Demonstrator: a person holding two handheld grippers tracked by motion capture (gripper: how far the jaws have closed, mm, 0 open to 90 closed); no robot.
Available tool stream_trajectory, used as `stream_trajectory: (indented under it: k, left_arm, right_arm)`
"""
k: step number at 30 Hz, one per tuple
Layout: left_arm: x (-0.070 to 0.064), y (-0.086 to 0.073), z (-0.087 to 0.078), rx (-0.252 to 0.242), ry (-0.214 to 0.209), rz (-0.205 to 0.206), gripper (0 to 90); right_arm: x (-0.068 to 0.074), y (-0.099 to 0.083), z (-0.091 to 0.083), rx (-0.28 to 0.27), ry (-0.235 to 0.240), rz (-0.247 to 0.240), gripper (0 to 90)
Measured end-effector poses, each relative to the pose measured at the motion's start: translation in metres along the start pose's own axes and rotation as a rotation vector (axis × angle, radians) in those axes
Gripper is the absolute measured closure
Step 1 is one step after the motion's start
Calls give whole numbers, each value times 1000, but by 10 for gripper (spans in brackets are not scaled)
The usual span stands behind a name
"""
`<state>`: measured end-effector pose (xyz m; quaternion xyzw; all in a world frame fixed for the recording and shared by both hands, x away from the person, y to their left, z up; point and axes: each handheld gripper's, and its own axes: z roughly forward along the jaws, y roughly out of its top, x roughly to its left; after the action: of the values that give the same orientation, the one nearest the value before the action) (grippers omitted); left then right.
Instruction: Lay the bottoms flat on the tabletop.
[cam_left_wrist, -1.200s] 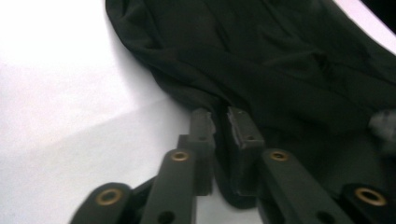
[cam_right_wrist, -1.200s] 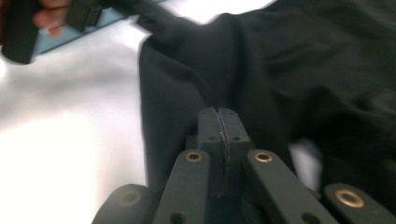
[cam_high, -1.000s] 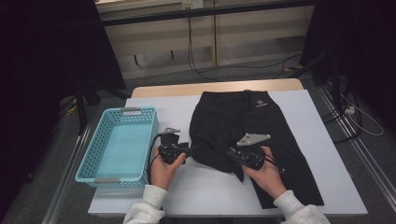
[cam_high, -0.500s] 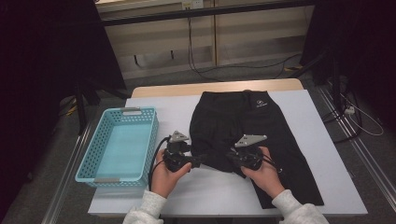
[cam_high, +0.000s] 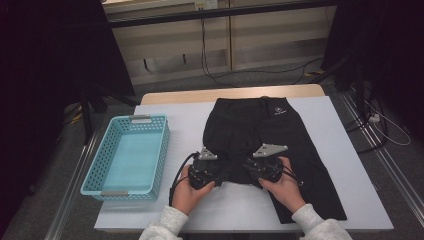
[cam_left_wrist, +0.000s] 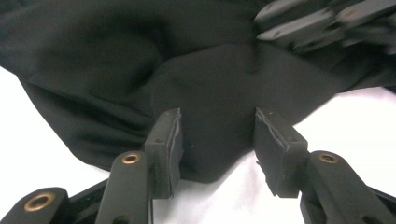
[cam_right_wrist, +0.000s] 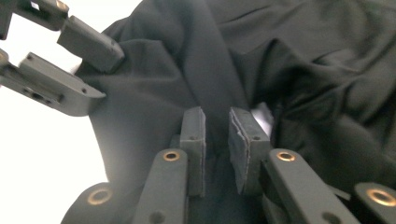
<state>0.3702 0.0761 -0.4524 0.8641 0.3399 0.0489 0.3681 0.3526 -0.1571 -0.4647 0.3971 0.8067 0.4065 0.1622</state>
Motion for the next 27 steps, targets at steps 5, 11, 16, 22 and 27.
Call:
stream_trajectory:
  k: [5, 11, 16, 22, 27]
  left_arm:
    - [-2, 2, 3, 10, -6, -23, 625]
    - [-7, 5, 7, 39, -27, -30, 792]
    - [-3, 7, 6, 43, -47, -55, 858]
    - [3, 10, -6, 11, -81, -105, 874]
    - [7, 12, -18, -13, -104, -123, 880]
  right_arm:
    - [-2, -1, -11, -27, -19, 16, 699]
    - [-2, -2, -22, -56, -11, 34, 636]
    - [3, 0, -31, -70, -6, -4, 583]
    - [1, -1, -32, -77, -8, 8, 567]
    - [4, -3, -28, -55, 7, -1, 549]
